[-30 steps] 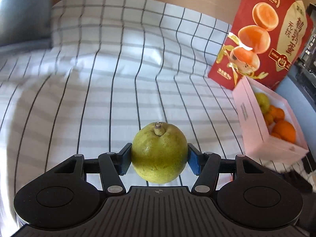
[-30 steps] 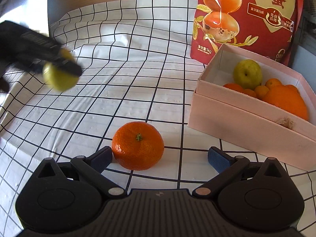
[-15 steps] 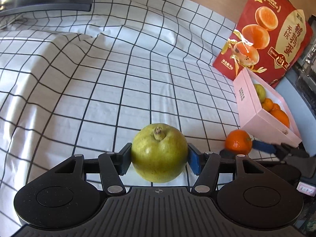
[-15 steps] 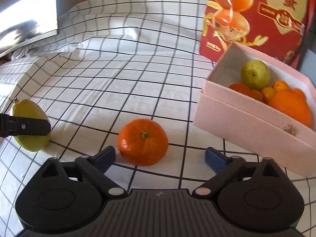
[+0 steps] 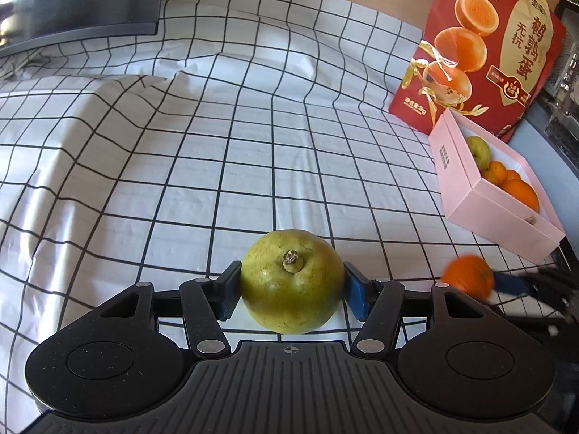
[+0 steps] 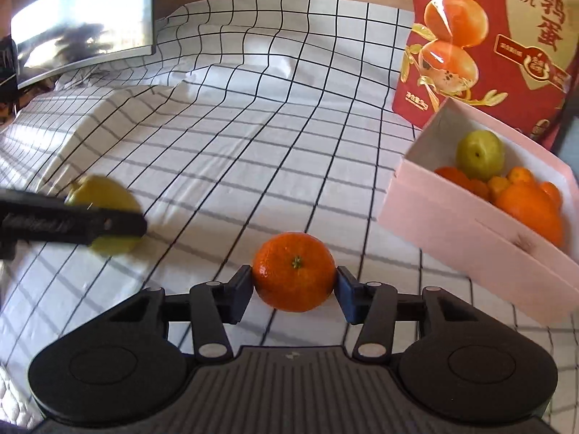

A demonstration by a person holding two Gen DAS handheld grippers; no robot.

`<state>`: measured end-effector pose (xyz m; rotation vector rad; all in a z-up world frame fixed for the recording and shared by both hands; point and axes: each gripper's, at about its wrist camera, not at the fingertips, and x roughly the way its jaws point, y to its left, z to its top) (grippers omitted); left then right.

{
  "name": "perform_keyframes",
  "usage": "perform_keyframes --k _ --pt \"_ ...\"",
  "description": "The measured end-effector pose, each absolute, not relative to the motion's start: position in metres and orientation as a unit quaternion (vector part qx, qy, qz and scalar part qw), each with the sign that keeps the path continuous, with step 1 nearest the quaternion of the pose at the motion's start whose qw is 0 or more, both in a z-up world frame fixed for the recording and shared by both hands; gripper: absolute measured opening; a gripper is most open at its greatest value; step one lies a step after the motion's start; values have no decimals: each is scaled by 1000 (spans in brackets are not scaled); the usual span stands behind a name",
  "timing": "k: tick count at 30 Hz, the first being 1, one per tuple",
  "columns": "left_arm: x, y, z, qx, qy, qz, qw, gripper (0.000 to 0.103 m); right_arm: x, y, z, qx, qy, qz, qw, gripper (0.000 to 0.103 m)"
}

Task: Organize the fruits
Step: 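Lift the green pear and tangerine and carry both toward the pink box, then lower the pear and tangerine into the pink box and open both tools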

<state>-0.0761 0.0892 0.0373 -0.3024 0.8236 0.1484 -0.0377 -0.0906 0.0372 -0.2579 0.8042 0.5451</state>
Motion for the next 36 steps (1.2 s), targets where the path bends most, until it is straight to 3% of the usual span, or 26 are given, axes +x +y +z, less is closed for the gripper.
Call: perform_keyframes --k 18,29,36 --pt "-65 53 55 -123 398 -25 909 63 -69 -165 56 -93 394 188 895 48" --pt "65 -25 160 -113 335 -199 914 63 -14 -211 149 -81 265 100 956 48" --pt "139 -77 118 -50 403 -200 892 63 58 -227 151 -60 288 71 953 48"
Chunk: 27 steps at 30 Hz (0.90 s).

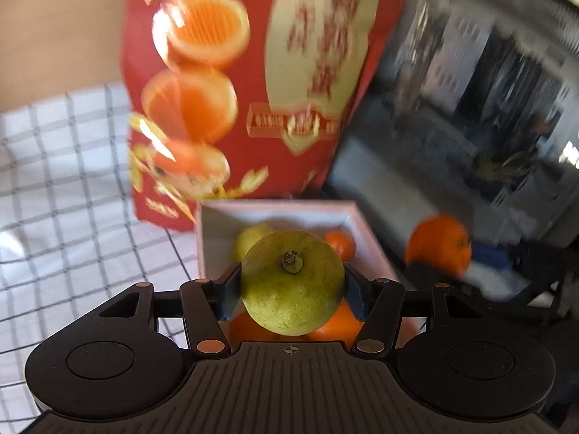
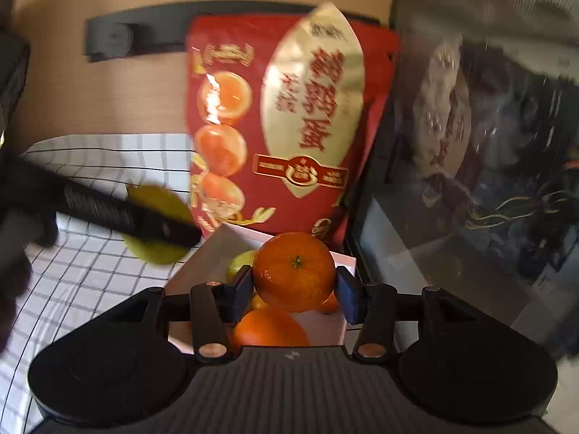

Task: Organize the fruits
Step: 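Lower the pear and tangerine into the pink box and open both tools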

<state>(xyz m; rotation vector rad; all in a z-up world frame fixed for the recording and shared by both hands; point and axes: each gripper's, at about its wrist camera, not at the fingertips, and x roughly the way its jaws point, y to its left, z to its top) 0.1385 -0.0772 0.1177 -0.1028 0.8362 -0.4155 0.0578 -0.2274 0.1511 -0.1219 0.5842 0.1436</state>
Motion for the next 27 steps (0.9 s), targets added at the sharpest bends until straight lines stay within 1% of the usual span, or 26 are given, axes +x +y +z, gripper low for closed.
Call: perform_keyframes --k 4,7,8,11,16,20,24,27 --pt "152 -91 81 -3 438 -198 877 63 88 -244 134 -32 316 54 947 48" --pt "154 -95 67 17 454 -207 866 64 99 -255 121 -18 333 46 942 48" --pt "152 -95 66 20 449 -214 867 64 102 -257 118 -14 338 45 940 48" --pt "150 -94 68 21 441 -223 869 64 110 -262 110 2 354 50 934 48" --pt "144 -75 87 -23 385 -228 894 61 121 -255 105 18 372 67 925 48" --pt "136 -60 99 -29 368 -223 902 61 135 -248 99 38 390 83 916 48" --pt "120 -50 101 -27 366 -207 907 60 151 -239 88 61 409 98 905 48" --pt "110 -50 103 -5 367 -183 912 60 164 -228 77 66 422 104 898 48"
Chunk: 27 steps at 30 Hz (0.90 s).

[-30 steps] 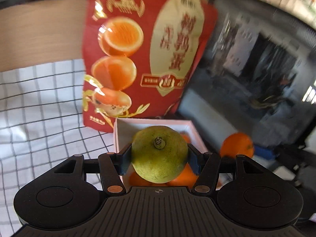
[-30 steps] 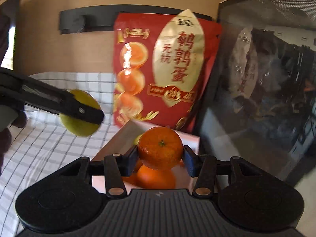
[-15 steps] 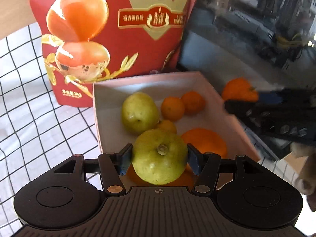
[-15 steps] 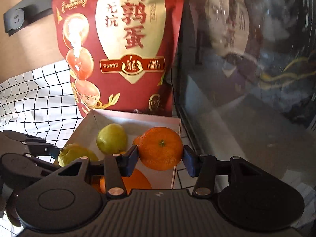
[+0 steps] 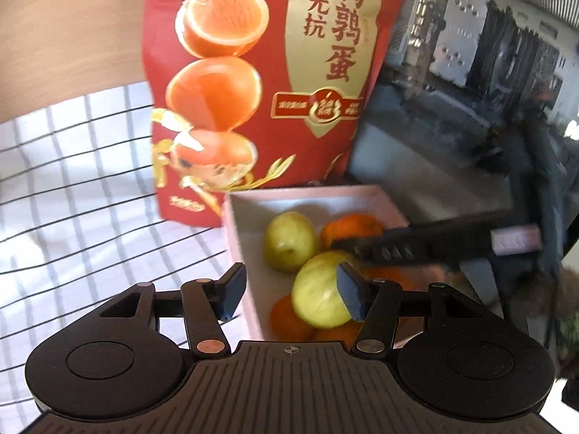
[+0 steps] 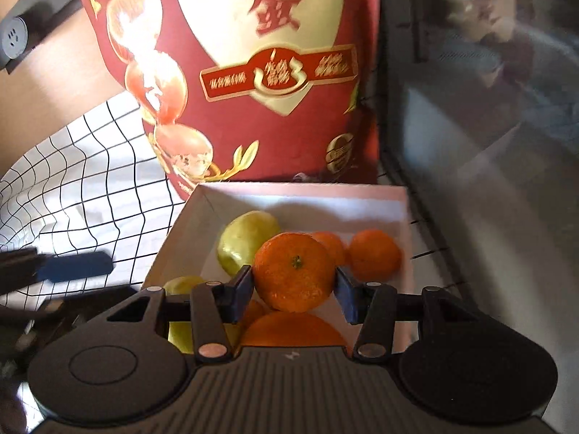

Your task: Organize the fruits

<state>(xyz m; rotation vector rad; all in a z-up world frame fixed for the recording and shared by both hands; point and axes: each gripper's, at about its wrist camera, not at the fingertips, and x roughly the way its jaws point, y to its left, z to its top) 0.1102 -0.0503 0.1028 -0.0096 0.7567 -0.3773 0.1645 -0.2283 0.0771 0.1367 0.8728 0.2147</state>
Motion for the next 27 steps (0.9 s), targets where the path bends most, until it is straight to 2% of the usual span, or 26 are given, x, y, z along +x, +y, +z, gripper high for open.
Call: perform_keyframes --k 12,15,20,27 --pt "89 -34 98 -7 375 -139 916 60 189 -233 63 112 452 81 881 51" --pt "81 -29 97 -20 372 -136 918 60 178 -237 65 117 447 76 884 61" --pt "56 -9 92 -33 343 -126 930 60 134 -237 91 103 391 78 911 65" --pt "11 14 54 -46 348 -87 932 60 46 -203 116 13 310 63 949 82"
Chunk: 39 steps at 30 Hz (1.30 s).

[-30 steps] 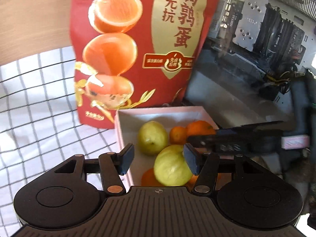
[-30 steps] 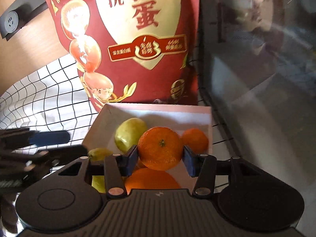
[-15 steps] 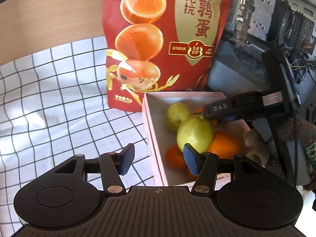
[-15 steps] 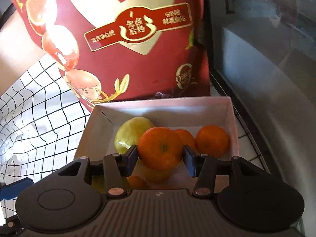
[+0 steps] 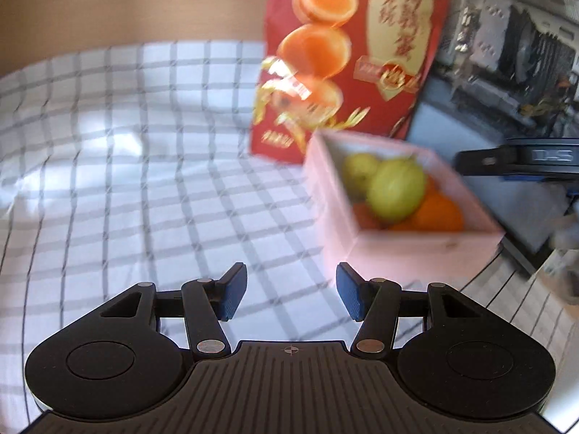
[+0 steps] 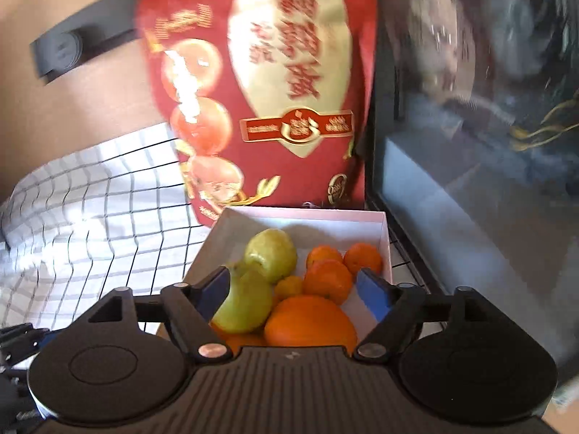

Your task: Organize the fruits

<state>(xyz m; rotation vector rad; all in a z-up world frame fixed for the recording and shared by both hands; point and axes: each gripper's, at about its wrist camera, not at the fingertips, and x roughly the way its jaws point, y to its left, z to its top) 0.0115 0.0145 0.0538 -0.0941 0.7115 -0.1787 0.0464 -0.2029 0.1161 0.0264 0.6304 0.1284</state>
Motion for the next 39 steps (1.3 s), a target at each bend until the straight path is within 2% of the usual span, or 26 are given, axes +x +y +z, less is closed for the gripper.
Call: perform_keyframes --k 6,10,14,17,19,20,31,39 --pt "-8 22 20 -39 358 -59 931 60 1 -168 70 -8 339 52 939 84" --pt "-7 20 8 -17 349 -49 936 60 6 -158 29 -22 387 38 921 84" --pt "-2 16 3 -10 328 -43 944 60 13 -154 11 -22 400 22 916 84" --pt "4 8 0 9 320 -39 947 62 16 -154 8 -18 388 13 921 88" --pt "8 3 0 16 321 -39 946 62 19 -153 6 -22 384 -2 923 95" --pt "9 2 -1 17 321 -40 946 62 19 -152 6 -27 383 -13 923 103" --pt "16 -1 -2 20 321 -41 946 65 17 -160 -3 1 334 -4 943 103" --pt "16 2 -3 15 322 -43 946 65 15 -161 -2 2 334 -3 943 103"
